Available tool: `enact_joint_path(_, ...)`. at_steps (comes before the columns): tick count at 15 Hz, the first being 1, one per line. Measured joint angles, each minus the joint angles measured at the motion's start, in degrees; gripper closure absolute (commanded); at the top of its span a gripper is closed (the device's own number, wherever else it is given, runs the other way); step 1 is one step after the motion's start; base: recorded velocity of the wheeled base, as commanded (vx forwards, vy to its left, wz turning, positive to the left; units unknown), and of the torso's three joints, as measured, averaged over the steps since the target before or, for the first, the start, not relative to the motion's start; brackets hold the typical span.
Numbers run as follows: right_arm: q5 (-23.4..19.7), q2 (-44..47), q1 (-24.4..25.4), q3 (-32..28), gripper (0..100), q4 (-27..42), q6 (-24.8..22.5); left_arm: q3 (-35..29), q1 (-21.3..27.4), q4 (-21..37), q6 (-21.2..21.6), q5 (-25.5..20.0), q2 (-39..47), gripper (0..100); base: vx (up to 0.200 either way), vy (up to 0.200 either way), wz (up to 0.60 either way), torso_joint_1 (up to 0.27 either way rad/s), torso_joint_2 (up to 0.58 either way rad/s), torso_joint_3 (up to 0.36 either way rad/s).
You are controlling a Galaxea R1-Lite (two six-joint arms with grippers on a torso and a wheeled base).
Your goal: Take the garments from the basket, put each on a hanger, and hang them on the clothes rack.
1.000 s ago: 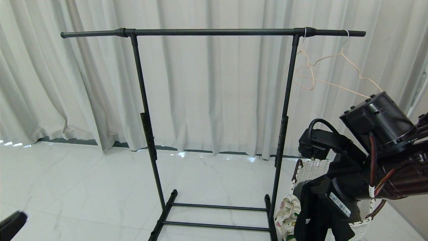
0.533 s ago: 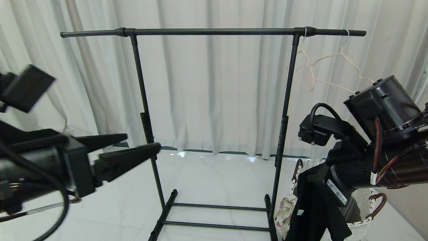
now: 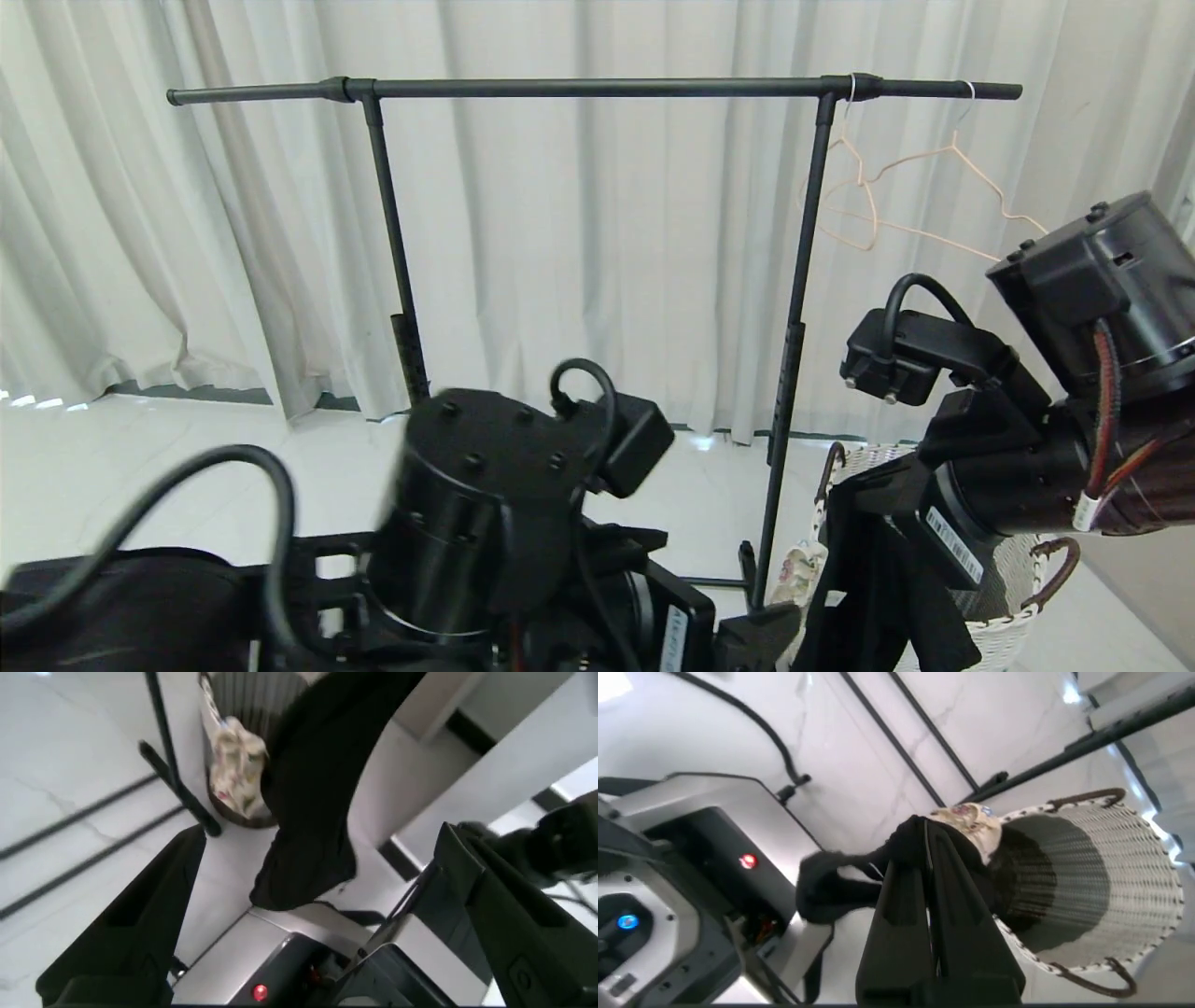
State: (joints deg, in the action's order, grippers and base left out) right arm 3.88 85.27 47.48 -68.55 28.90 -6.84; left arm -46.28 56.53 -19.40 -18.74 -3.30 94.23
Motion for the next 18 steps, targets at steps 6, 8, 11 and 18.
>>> enact_joint_path(6,0.2,-1.5,5.2,0.1,100,0.0,3.8,-0.8,3.7,-10.1,-2.1,0.3,15.0,0,0.0,0.0,0.0,0.0,0.0,0.0)
enact_joint_path(8,0.3,-1.8,5.4,0.2,100,0.4,3.8,-1.7,3.6,-11.1,-4.9,2.2,18.1,0,0.0,0.0,0.0,0.0,0.0,0.0)
enact_joint_path(11,0.4,-2.3,5.5,0.0,100,2.1,3.7,-2.6,3.6,-11.3,-6.7,7.2,22.0,0,0.0,0.0,0.0,0.0,0.0,0.0)
enact_joint_path(18,0.5,-2.9,5.5,-0.2,100,2.6,3.7,-1.8,3.5,-11.3,-6.8,9.3,25.4,0,0.0,0.0,0.0,0.0,0.0,0.0)
